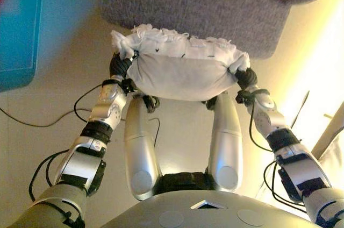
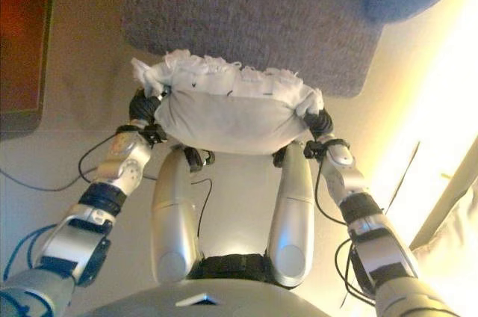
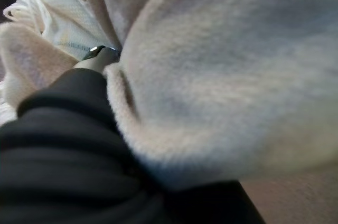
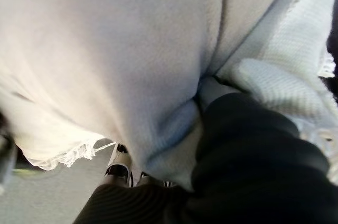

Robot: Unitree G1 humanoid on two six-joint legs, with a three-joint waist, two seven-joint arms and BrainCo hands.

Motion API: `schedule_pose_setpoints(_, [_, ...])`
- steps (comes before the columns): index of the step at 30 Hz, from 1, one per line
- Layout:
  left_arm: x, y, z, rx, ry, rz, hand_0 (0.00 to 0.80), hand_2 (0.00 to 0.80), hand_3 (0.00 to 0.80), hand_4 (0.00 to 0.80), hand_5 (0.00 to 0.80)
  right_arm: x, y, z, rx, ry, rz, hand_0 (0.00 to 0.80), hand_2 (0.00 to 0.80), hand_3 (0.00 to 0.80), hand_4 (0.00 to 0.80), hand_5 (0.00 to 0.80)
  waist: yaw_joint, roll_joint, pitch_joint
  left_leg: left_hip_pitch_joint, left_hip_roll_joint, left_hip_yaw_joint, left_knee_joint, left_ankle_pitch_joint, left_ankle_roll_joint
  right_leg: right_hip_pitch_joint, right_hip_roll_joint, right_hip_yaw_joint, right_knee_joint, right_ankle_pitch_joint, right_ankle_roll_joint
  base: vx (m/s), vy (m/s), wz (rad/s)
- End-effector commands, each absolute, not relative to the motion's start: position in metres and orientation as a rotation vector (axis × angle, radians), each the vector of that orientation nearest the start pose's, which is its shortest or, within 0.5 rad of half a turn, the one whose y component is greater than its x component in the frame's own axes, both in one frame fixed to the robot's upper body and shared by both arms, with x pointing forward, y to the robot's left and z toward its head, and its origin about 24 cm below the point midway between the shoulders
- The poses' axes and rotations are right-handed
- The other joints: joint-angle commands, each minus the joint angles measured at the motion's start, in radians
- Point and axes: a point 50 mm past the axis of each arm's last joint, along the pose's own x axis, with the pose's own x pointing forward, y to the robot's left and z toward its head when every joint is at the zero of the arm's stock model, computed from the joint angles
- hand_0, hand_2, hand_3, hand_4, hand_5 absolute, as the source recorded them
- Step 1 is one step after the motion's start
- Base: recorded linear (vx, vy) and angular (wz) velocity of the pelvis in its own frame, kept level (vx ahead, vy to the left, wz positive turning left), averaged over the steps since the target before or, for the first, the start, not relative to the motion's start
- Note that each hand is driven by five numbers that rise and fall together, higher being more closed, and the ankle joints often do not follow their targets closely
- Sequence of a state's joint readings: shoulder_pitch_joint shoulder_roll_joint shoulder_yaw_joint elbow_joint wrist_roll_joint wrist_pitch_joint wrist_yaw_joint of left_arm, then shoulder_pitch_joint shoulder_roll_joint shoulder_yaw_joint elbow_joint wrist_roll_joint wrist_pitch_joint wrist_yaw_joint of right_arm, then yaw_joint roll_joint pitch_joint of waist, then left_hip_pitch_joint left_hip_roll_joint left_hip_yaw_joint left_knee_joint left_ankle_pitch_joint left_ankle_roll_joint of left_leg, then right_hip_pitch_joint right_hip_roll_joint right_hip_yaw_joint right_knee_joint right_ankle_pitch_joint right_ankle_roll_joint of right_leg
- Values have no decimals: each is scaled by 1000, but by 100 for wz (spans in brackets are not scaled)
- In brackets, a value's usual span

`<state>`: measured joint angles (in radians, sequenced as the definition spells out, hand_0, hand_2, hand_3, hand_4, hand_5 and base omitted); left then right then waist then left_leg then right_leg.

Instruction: Pick up the cushion and take it to the sofa

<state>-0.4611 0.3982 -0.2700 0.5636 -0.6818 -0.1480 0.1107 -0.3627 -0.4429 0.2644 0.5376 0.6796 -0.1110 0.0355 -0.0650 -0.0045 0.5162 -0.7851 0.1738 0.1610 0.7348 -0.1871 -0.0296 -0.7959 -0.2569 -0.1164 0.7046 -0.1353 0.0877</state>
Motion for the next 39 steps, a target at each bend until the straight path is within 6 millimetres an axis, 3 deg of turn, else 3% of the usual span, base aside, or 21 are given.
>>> schedule_pose_setpoints(1, [335, 151, 88, -220, -111, -202, 800, 800, 800, 800, 800, 324, -175, 90, 236, -163, 231, 800, 800, 800, 800, 800, 20, -2, -153, 63, 43, -96, -228, 159, -84, 105, -59, 38, -216, 159, 68, 77, -32, 8])
schedule_pose_setpoints(6, [325, 155, 83, -248, -112, -211, 800, 800, 800, 800, 800, 308, -176, 88, 294, -217, 218, 800, 800, 800, 800, 800, 19, -14, -203, 200, 17, -73, -355, 187, -74, 238, -36, 25, -338, 179, 86, 103, -22, 8])
schedule_pose_setpoints(9, [317, 159, 75, -266, -101, -211, 800, 800, 800, 800, 800, 299, -184, 75, 147, -194, 116, 800, 800, 800, 800, 800, 21, -19, -248, 296, -3, -88, -421, 197, -67, 329, -3, 37, -397, 175, 88, 150, -23, -1])
schedule_pose_setpoints(11, [309, 164, 67, -280, -70, -186, 800, 800, 800, 800, 800, 297, -185, 70, 226, -156, 140, 800, 800, 800, 800, 800, 27, -18, -277, 361, -9, -101, -443, 194, -67, 398, 19, 43, -441, 175, 82, 218, -5, -13])
schedule_pose_setpoints(16, [273, 185, 32, -329, 39, -92, 800, 800, 800, 800, 800, 277, -179, 40, 240, -2, 185, 800, 800, 800, 800, 800, 83, -21, -392, 541, -82, -207, -513, 160, -49, 593, 53, 76, -571, 184, 74, 346, 28, -57])
schedule_pose_setpoints(18, [267, 190, 28, -340, 66, -86, 800, 800, 800, 800, 800, 271, -182, 37, 249, 20, 162, 800, 800, 800, 800, 800, 81, -18, -423, 606, -57, -146, -551, 168, -54, 666, 63, 59, -605, 176, 68, 285, 10, -54])
schedule_pose_setpoints(20, [266, 190, 27, -340, 77, -96, 800, 800, 800, 800, 800, 265, -185, 37, 299, 13, 147, 800, 800, 800, 800, 800, 72, -22, -436, 649, -48, -116, -558, 168, -60, 721, 60, 30, -630, 174, 65, 183, -8, 11])
schedule_pose_setpoints(26, [270, 182, 36, -335, 54, -160, 800, 800, 800, 800, 800, 258, -191, 44, 355, -56, 66, 800, 800, 800, 800, 800, 33, -7, -473, 754, -48, 26, -650, 195, -57, 808, 46, -65, -672, 182, 77, 82, 43, 46])
schedule_pose_setpoints(31, [276, 174, 32, -332, 70, -151, 800, 800, 800, 800, 800, 259, -181, 33, 368, -19, 70, 800, 800, 800, 800, 800, 32, 3, -508, 833, -70, 24, -793, 229, -43, 832, 53, -81, -723, 207, 84, 41, 67, 32])
schedule_pose_setpoints(39, [272, 179, 31, -313, 89, -157, 800, 800, 800, 800, 800, 258, -184, 26, 371, 20, 61, 800, 800, 800, 800, 800, 34, -7, -506, 824, -90, 43, -710, 175, -24, 822, 45, -56, -673, 189, 79, 39, 59, -3])
